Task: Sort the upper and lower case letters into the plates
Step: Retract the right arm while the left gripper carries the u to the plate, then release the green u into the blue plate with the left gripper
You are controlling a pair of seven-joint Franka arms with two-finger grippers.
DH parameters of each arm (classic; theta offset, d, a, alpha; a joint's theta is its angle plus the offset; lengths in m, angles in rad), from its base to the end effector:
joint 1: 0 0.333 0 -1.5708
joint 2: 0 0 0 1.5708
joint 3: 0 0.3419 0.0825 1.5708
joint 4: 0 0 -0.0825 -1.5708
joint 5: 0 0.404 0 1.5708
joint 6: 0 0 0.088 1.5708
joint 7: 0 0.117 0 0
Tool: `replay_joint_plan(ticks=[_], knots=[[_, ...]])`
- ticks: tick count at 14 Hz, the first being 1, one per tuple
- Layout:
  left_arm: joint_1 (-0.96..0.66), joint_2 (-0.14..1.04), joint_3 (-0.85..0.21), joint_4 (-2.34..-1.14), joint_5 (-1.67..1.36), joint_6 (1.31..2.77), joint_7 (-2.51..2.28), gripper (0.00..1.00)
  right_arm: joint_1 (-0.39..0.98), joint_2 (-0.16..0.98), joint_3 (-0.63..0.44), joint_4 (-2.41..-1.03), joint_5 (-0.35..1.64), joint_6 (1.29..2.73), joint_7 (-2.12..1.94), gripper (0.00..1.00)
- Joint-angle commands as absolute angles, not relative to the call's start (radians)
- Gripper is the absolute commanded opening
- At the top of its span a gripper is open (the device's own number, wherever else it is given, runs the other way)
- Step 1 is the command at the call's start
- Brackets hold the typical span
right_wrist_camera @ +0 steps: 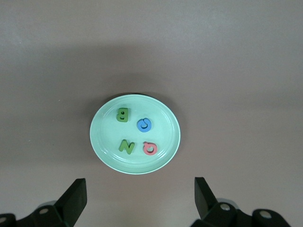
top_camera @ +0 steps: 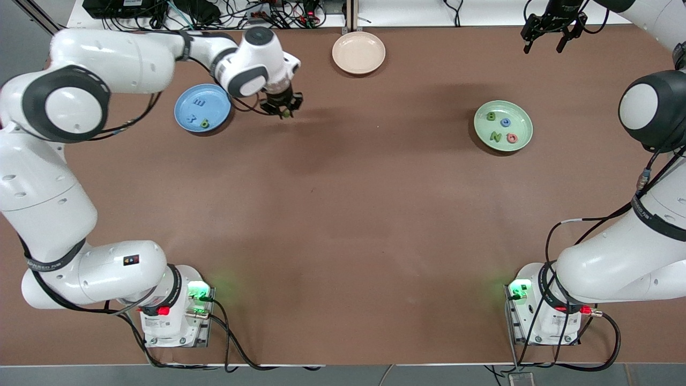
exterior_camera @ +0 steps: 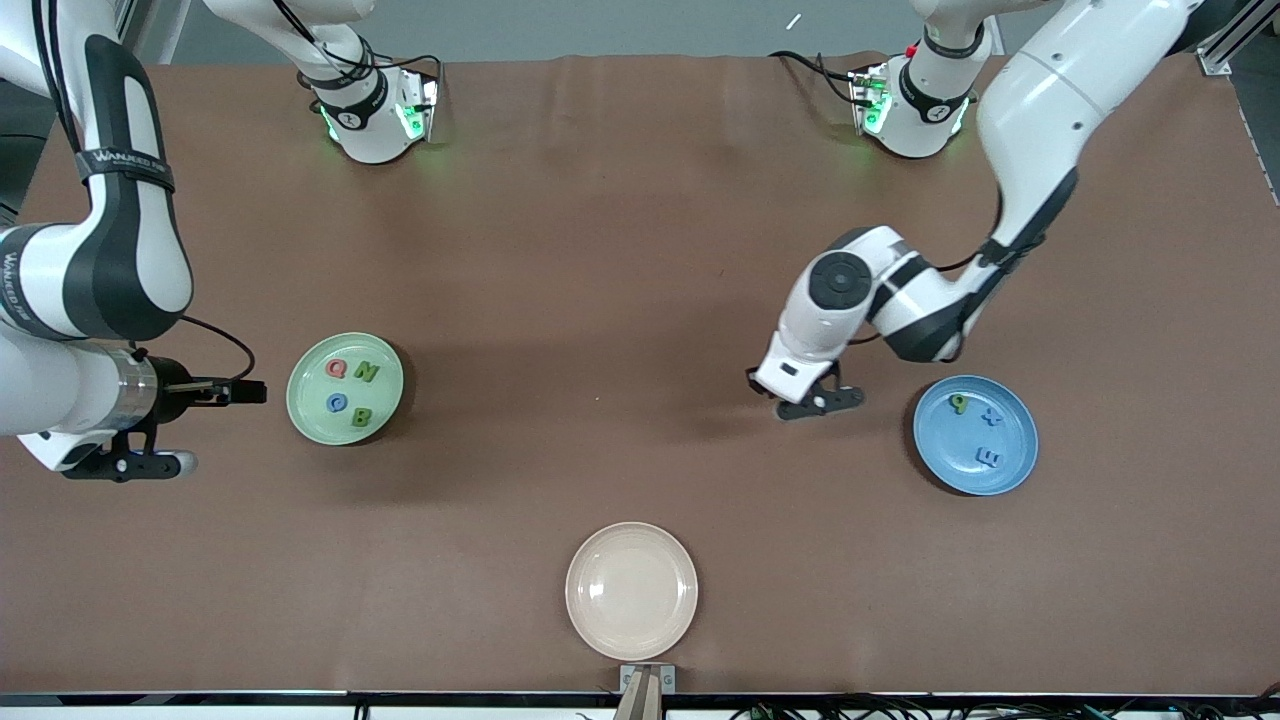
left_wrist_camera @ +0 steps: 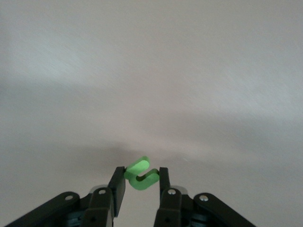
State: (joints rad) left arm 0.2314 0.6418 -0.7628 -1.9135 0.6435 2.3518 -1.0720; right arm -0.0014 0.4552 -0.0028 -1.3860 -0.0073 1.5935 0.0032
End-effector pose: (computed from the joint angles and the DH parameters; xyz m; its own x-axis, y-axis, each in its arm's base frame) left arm 0.5812 -0.2948 0.2344 0.9814 0.1858 0.0480 0.1853 -0.9826 0.0160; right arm 0.6924 -0.0034 0.4404 0.9695 -0.0071 -0.2451 -0.0051 -0.9999 0.0090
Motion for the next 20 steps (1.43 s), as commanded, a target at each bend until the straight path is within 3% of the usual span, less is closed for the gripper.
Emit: replay_joint_plan(ticks=[1, 9, 20], knots=[[0.380, 0.621, -0.822, -1.936, 0.653, 2.335, -0.973, 0.15, 0.012, 0.445, 0.002, -1.374, -0.020, 1.577, 0.018, 1.00], [0.630, 0.624, -0.828, -1.934, 0.655, 2.299, -0.631, 0.15, -0.017, 0.385, 0.002, -1.382, -0.002, 1.580, 0.012, 1.00], [0.675, 0.735, -0.784, -1.867, 0.721, 2.301, -0.505, 0.15, -0.017, 0.124, -0.002, -1.667, -0.008, 1.658, 0.009, 1.00]])
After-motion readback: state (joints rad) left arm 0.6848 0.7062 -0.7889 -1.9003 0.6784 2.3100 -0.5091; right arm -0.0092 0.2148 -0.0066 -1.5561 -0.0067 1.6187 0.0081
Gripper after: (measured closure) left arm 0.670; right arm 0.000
